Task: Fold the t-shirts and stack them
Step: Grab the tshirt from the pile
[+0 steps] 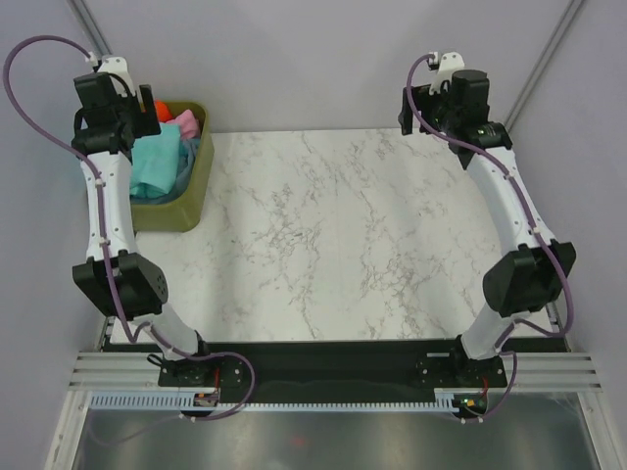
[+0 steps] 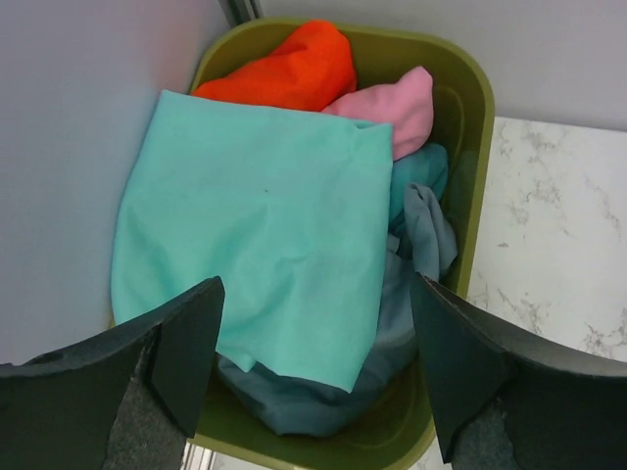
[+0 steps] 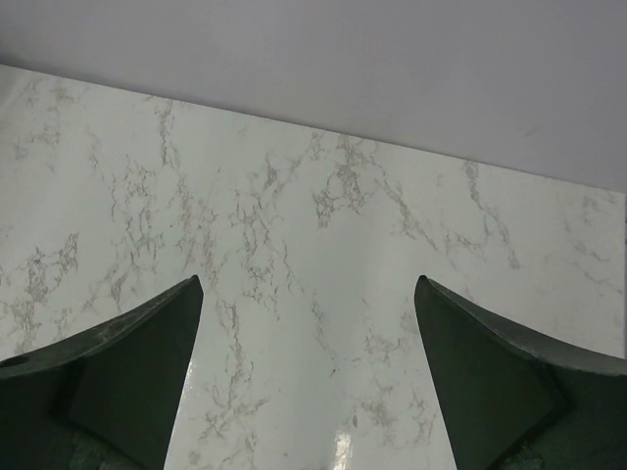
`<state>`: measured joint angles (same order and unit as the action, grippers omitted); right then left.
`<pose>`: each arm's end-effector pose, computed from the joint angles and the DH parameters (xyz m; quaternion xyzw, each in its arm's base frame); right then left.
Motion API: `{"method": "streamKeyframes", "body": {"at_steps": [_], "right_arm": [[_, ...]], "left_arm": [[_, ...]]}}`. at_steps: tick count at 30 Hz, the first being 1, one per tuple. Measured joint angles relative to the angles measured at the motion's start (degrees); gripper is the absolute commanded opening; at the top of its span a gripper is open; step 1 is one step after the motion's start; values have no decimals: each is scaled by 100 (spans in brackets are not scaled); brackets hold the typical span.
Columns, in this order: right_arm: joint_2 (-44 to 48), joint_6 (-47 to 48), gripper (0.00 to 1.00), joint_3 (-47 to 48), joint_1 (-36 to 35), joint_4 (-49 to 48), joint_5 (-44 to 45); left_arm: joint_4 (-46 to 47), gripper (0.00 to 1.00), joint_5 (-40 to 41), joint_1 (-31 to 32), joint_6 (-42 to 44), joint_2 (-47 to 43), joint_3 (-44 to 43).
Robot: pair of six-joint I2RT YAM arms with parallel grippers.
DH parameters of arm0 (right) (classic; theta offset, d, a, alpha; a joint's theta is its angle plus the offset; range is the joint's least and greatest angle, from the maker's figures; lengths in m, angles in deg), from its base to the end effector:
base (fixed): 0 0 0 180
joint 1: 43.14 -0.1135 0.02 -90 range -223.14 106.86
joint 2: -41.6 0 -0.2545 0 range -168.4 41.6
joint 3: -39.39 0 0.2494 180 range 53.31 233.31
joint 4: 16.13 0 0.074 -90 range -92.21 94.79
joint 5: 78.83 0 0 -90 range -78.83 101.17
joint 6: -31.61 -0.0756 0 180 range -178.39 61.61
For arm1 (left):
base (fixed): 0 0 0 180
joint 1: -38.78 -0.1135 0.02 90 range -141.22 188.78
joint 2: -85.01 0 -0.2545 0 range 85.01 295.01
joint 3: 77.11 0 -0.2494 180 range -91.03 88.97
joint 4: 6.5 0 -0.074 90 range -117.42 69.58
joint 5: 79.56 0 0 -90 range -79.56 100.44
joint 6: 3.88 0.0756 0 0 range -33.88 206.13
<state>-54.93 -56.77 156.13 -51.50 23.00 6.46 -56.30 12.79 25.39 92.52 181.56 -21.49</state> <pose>0.4189 0.0678 0.4041 -0.0945 0.8079 0.0675 0.5778 0.3964 0.0976 0.4268 -0.0620 0.8265 0.1129 0.5481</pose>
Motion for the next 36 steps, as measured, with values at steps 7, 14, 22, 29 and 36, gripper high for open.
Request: {"method": "streamKeyframes", "body": {"at_steps": [7, 14, 22, 29, 36], "right_arm": [[-1309, -155, 98, 713, 0, -17, -354], [-1508, -229, 98, 949, 0, -103, -466], [-1512, -229, 98, 953, 2, -212, -439], [-1593, -229, 98, 953, 13, -254, -439], [-1604, -249, 98, 951, 28, -267, -446]], "left_arm": [[-177, 78, -291, -181, 195, 1023, -369], [-363, 72, -297, -229, 437, 1926, -623], [-560, 43, -83, -229, 555, 2581, -940], [-605, 2, 13, -229, 660, 2588, -977], [-811, 2, -411, -179, 643, 2203, -1113]]}}
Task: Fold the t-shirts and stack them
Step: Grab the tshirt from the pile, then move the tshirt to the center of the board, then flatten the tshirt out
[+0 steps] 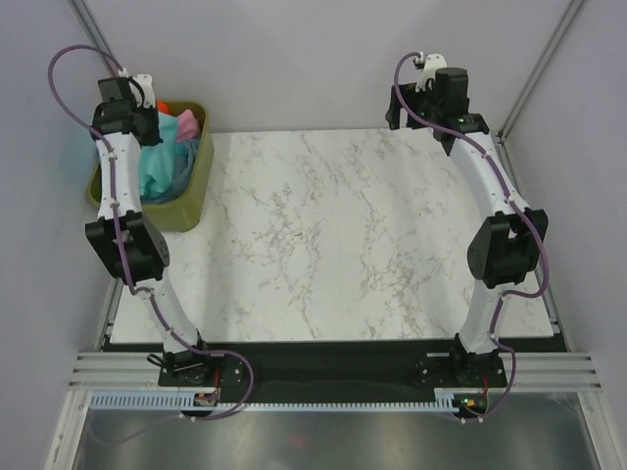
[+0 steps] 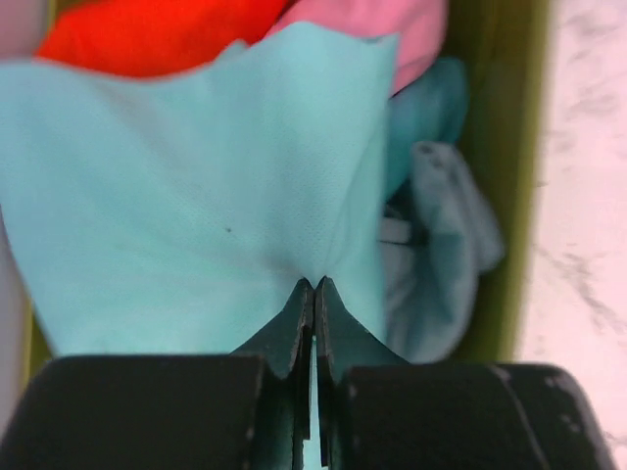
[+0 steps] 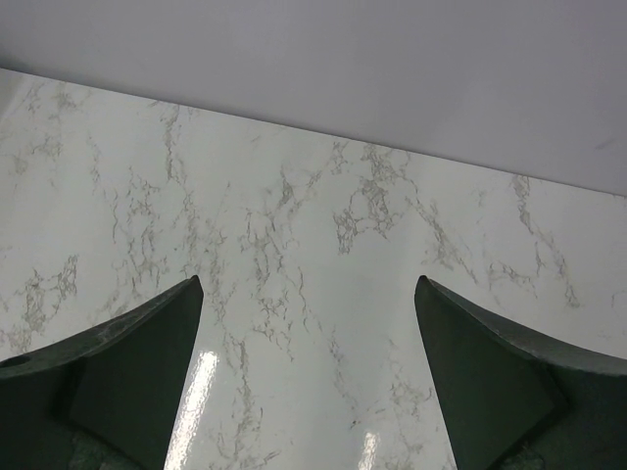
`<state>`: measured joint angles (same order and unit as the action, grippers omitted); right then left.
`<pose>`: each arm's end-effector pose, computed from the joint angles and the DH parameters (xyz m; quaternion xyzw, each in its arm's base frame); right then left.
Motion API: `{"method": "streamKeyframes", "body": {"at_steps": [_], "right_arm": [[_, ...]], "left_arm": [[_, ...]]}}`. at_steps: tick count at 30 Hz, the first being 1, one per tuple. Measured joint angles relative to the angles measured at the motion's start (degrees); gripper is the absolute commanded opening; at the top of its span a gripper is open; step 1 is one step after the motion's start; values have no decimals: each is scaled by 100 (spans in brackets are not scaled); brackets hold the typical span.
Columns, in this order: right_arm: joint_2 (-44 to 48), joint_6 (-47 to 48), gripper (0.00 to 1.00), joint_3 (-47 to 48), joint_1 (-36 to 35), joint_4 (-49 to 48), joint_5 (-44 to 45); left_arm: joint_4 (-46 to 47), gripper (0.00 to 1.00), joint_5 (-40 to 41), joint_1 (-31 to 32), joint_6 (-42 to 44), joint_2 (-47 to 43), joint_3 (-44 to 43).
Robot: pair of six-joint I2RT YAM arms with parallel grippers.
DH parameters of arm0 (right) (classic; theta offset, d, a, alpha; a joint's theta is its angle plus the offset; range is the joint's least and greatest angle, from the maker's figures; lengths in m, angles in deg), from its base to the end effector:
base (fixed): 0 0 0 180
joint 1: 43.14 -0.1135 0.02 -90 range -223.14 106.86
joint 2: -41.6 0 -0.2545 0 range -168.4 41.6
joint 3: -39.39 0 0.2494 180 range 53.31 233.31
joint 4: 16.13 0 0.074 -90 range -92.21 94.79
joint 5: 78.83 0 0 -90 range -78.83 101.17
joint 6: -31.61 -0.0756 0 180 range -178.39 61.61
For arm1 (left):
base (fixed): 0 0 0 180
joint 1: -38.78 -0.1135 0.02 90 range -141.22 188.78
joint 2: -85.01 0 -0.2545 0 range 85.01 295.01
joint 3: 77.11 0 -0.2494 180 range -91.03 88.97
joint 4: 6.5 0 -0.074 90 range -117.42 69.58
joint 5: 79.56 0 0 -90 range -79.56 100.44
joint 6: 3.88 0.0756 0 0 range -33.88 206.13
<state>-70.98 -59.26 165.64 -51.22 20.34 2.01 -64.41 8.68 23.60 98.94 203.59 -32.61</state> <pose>0.4905 0.0818 0.3498 -0.0963 0.8258 0.1093 0.5448 0.4766 0.1269 0.3115 -0.0124 0.9098 0.0868 0.4058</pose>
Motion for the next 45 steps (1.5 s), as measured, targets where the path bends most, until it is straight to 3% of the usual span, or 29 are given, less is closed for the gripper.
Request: {"method": "streamKeyframes", "body": {"at_steps": [7, 15, 16, 17, 19, 22, 23, 28, 33, 38, 45], "right_arm": [[61, 9, 98, -22, 7, -33, -7], [1071, 332, 98, -710, 7, 28, 0], [1241, 361, 98, -761, 7, 66, 2], [1410, 378, 98, -807, 7, 107, 11], [1751, 420, 98, -898, 7, 186, 24], [2439, 516, 98, -1191, 7, 275, 22], [2627, 538, 98, -1296, 7, 284, 20], [3475, 586, 98, -1690, 7, 446, 15], [3720, 494, 98, -1969, 7, 527, -153], [3445, 393, 98, -2256, 2, 605, -907], [1829, 518, 97, -2288, -461, 1049, -1843]], "left_arm": [[-15, 2, -1067, 557, -282, -1340, -564], [977, 4, -2090, 1174, -870, -2299, -1515], [1104, 44, -2177, 1224, -968, -2376, -1530], [1174, 50, -2258, 1257, -1025, -2437, -1515], [1379, 46, -2487, 1322, -1252, -2704, -1134], [1510, 75, -2898, 1377, -1464, -3193, -70], [1537, 78, -3062, 1390, -1543, -3357, 391], [1202, 86, -3738, 1432, -1834, -3818, 1937], [717, 85, -3530, 1445, -1755, -4282, 2535], [603, 84, -2675, 1445, -1287, -4927, 2601], [518, 86, -1471, 1412, -769, -5421, 3150]]}}
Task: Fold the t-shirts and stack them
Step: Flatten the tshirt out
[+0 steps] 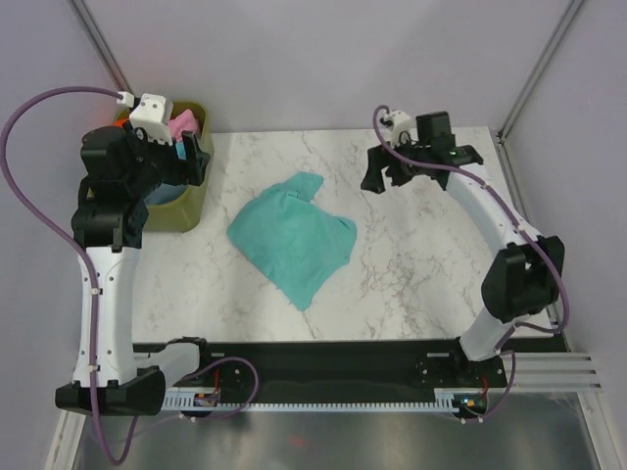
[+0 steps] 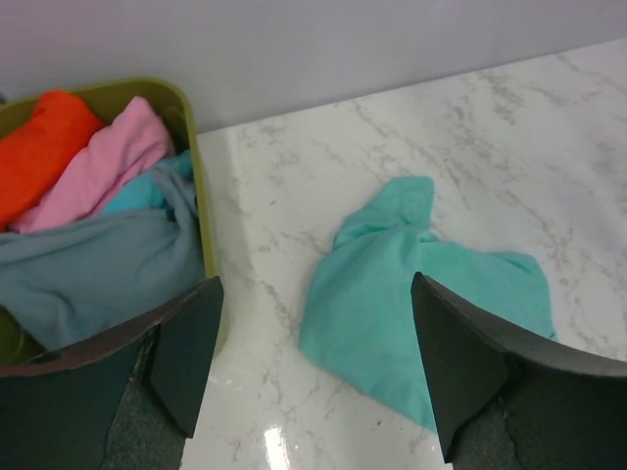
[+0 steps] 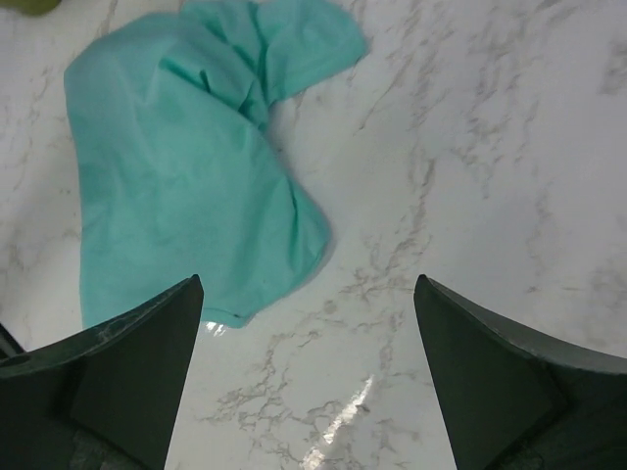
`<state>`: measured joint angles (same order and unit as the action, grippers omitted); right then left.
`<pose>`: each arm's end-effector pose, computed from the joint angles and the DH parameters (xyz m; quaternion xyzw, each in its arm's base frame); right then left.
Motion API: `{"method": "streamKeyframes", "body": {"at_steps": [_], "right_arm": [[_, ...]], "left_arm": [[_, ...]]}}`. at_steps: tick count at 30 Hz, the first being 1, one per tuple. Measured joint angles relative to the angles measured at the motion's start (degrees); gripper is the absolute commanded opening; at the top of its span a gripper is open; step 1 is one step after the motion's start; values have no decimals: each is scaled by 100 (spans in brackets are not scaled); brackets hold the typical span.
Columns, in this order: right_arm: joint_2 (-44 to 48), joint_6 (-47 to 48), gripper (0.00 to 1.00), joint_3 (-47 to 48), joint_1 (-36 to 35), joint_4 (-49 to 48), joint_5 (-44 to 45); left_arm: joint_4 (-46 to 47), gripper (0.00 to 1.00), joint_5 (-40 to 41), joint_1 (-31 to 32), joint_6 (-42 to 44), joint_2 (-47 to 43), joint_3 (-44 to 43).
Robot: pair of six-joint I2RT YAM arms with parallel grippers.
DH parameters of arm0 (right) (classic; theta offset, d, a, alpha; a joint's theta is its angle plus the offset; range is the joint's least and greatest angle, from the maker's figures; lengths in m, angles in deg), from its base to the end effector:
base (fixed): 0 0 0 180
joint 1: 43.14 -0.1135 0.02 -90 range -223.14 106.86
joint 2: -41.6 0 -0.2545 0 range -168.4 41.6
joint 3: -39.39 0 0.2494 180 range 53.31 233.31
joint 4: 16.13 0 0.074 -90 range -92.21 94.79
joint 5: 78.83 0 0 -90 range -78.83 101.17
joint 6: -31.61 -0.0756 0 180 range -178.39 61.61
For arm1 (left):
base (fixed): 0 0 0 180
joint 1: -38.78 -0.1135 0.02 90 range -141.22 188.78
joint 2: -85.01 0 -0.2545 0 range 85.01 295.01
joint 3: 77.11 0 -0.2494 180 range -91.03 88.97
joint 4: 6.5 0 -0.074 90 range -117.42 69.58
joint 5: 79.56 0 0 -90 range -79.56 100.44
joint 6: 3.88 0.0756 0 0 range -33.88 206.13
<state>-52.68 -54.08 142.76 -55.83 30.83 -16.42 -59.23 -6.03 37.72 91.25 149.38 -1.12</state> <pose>0.3792 0.1213 0.3201 -0.2326 0.8473 0.2448 0.4099 0.2450 -0.0169 0.4689 0.1165 0.7714 -0.0788 0.6206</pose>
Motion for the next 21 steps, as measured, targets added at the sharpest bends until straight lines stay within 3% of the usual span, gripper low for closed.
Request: {"method": "streamKeyframes", "body": {"at_steps": [7, 14, 21], "right_arm": [[-1471, 339, 97, 94, -702, 573, -730], [-2470, 393, 98, 597, -638, 730, -1080], [-3051, 293, 98, 1276, -723, 726, -1150]], "left_arm": [[-214, 86, 905, -52, 409, 111, 702], [-221, 86, 1019, -632, 420, 435, 732], [-208, 86, 1038, -697, 420, 658, 723]]}}
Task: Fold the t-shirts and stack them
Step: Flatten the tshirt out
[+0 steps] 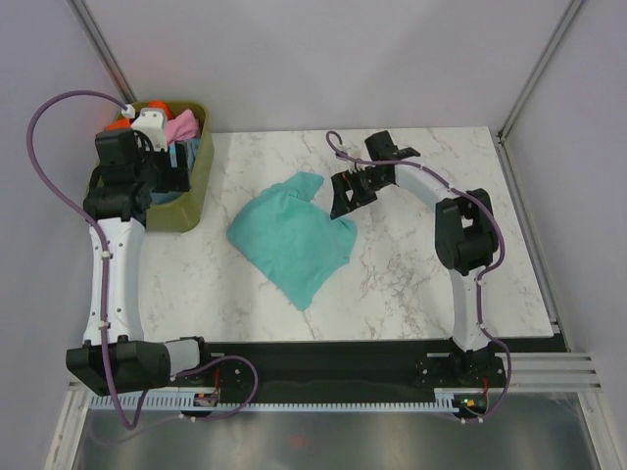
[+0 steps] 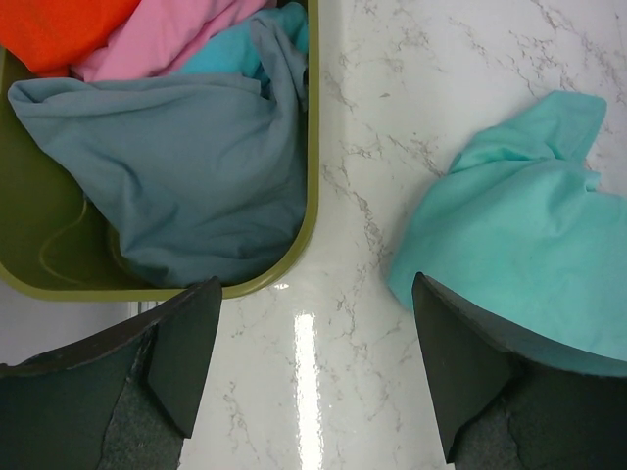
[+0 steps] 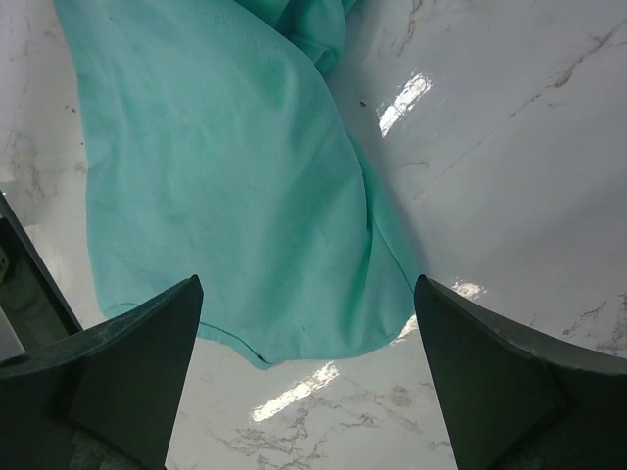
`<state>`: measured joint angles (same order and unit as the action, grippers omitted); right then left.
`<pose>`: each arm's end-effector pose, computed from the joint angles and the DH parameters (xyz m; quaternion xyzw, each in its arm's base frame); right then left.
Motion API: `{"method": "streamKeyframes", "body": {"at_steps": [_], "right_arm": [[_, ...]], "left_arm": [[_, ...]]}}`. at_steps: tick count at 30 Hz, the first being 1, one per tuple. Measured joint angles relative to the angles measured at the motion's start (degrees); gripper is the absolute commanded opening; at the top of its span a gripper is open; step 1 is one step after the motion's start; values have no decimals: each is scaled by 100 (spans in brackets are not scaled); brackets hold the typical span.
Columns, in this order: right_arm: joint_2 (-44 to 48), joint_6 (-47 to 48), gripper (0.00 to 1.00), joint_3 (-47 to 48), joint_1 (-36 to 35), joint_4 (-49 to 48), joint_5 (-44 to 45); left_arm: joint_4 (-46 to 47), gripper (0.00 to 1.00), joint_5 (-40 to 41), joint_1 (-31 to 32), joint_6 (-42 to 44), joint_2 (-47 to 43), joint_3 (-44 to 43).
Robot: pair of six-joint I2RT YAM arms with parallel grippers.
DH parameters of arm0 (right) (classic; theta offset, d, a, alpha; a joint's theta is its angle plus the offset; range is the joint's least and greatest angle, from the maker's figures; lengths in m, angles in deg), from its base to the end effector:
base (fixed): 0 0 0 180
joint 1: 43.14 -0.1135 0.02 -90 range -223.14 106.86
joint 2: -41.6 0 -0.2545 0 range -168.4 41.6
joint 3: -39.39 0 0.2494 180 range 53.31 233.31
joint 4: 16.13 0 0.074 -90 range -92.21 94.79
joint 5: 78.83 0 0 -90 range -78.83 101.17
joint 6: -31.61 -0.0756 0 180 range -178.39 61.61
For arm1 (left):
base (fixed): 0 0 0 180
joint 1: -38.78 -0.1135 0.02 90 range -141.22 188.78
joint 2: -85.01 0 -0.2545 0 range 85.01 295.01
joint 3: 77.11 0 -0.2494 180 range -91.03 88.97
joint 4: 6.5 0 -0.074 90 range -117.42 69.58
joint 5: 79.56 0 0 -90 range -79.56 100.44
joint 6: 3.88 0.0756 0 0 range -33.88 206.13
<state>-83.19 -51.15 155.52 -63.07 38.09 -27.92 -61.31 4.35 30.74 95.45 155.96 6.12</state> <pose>0.4277 0.2058 0.1669 -0.2914 0.8721 0.3476 0.1837 0.2902 0.0329 0.3904 0.0366 0.8600 0.0313 0.5080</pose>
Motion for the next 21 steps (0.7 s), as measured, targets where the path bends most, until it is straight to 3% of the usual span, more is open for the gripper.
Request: {"method": "streamKeyframes", "body": {"at_steps": [13, 21], "right_arm": [[118, 164, 97, -479, -94, 101, 787], [118, 236, 80, -566, -92, 162, 796]], "left_arm": [[44, 86, -184, -4, -94, 101, -179], [39, 86, -308, -13, -96, 192, -186]]}}
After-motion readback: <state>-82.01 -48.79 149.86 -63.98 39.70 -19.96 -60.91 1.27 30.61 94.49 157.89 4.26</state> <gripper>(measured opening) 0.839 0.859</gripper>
